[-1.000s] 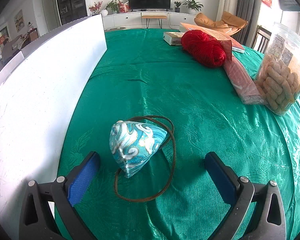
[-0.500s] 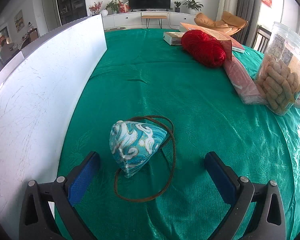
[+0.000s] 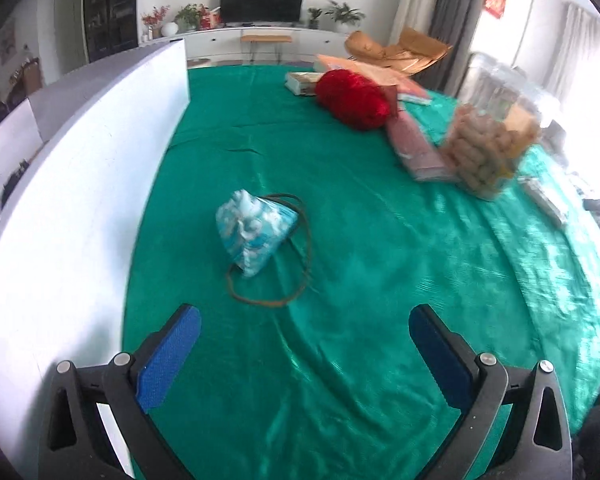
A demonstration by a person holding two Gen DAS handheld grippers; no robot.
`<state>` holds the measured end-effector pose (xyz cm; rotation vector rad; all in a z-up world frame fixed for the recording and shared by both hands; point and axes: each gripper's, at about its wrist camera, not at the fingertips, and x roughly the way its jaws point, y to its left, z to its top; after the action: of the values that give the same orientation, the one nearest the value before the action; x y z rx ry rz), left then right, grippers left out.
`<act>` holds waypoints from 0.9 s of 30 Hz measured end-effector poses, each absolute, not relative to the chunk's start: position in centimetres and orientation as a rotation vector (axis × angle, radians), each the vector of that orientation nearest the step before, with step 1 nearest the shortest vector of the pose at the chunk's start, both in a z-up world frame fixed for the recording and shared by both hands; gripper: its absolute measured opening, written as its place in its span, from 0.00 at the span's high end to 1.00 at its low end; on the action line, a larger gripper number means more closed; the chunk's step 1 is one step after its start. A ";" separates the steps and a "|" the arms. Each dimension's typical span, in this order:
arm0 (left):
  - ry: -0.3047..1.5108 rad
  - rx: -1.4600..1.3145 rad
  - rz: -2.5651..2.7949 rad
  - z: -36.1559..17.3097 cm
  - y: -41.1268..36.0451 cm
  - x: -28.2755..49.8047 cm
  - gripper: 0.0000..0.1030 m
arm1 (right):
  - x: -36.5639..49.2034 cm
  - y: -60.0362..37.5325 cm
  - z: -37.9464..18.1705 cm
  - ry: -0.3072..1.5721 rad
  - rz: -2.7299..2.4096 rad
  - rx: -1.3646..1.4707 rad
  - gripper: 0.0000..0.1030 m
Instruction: Organize soft objects
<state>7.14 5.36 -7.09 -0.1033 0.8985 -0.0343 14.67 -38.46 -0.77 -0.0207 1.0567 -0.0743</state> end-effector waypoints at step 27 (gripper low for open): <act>0.732 -0.392 -0.092 5.8 7.8 12.2 0.57 | 20.8 -32.1 6.9 0.930 0.062 0.096 0.36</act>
<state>12.18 7.75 5.82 -0.3925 0.7315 -0.0920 20.84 -32.11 6.88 0.0956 0.9296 0.0624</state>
